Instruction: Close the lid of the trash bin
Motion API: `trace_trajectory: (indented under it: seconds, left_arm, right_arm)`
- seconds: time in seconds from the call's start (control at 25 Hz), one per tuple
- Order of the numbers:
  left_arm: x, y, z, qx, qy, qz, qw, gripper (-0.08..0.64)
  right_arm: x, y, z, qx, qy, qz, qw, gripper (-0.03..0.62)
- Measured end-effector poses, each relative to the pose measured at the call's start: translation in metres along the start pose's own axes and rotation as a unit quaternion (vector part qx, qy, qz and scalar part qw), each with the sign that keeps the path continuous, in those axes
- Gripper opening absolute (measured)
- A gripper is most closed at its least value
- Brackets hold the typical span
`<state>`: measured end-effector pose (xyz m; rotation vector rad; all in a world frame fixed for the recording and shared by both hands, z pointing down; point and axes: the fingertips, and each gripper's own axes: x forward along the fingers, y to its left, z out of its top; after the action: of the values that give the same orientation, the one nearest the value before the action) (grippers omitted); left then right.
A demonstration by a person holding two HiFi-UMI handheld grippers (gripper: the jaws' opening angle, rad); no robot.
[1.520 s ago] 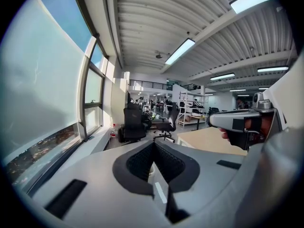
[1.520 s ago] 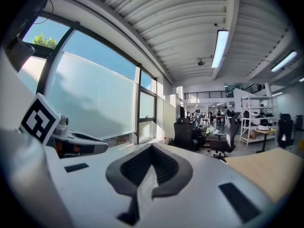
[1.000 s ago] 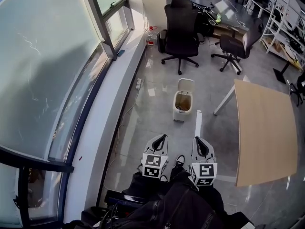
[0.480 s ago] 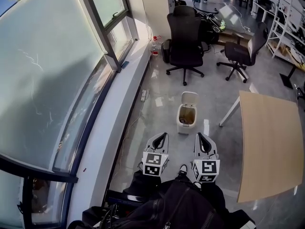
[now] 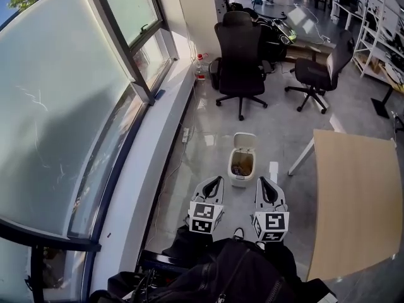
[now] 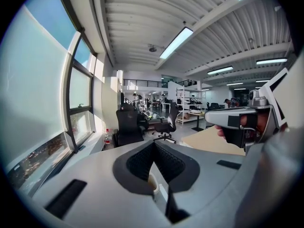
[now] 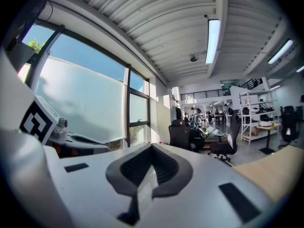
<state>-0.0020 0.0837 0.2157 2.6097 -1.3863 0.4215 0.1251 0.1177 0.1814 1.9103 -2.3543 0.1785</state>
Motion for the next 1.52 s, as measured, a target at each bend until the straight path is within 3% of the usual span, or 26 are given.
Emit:
trace_trajectory:
  seconds: [0.32,0.64,1.04,1.2,1.52]
  left_arm:
    - [0.057,-0.021,0.018,0.024,0.01,-0.032,0.9991,0.0]
    - [0.083,-0.021,0.017,0.024,0.015,-0.033,0.9991,0.002]
    - [0.1,-0.003,-0.006,-0.021,0.043,-0.043,0.9979,0.002]
    - [0.101,0.011,-0.037,-0.043,0.073,-0.035,0.9958,0.002]
    - [0.094,0.039,-0.121,-0.095,0.155,-0.016,0.9832,0.002]
  right_arm:
    - [0.031,-0.041,-0.005,0.027,0.003,-0.004,1.0,0.003]
    - [0.05,-0.058,-0.017,0.035,0.019,-0.001,0.999,0.003]
    - [0.08,-0.04,-0.028,0.013,0.048,0.02,0.999,0.003]
    - [0.096,-0.033,-0.046,0.0,0.073,0.033,0.997,0.003]
    - [0.119,-0.005,-0.118,-0.015,0.156,0.061,0.986,0.003]
